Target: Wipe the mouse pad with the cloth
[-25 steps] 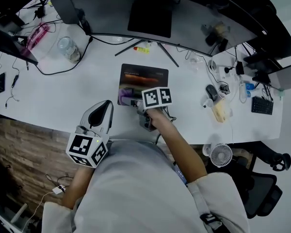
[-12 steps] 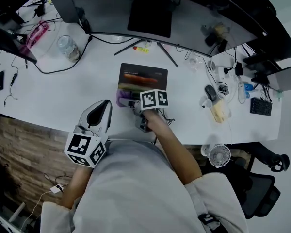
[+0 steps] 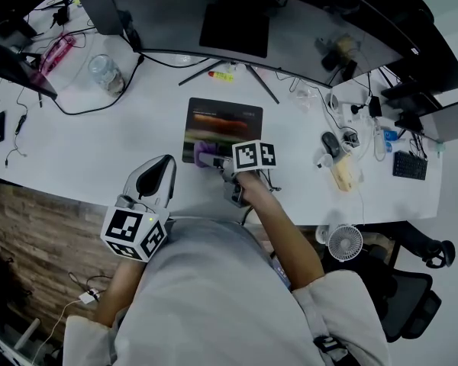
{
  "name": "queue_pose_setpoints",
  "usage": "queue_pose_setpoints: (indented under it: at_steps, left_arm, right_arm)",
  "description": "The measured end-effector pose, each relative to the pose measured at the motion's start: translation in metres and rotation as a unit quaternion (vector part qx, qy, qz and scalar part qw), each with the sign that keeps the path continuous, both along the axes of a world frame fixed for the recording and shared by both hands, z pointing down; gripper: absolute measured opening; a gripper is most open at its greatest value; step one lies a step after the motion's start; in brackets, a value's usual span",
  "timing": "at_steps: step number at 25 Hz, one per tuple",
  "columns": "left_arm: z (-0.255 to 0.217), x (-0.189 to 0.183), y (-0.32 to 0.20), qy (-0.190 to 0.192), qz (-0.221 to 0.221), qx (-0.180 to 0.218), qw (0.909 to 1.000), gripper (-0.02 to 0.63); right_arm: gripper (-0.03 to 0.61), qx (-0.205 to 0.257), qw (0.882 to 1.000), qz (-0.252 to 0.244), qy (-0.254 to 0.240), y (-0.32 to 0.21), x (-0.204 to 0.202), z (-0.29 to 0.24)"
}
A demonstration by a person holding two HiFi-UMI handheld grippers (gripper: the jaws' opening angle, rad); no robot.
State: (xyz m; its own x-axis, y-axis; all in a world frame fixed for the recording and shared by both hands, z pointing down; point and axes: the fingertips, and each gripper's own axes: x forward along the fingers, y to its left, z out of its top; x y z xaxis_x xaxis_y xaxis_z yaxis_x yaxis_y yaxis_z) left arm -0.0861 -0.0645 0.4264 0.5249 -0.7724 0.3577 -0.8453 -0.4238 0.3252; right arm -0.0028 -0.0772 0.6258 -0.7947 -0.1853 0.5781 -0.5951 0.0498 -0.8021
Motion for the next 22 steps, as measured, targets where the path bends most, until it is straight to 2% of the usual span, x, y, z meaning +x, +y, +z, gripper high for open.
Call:
queue_pose_setpoints:
  at_steps: [14, 22]
  left_arm:
    - [0.001, 0.007, 0.002, 0.0, 0.01, 0.001, 0.9999, 0.0]
    - [0.001, 0.012, 0.002, 0.0, 0.019, 0.0, 0.9998, 0.0]
  right_arm:
    - [0.219, -0.004, 1.0, 0.018, 0.021, 0.006, 0.061, 0.002]
    - [0.218, -0.011, 0.998, 0.045, 0.03, 0.011, 0.099, 0.003]
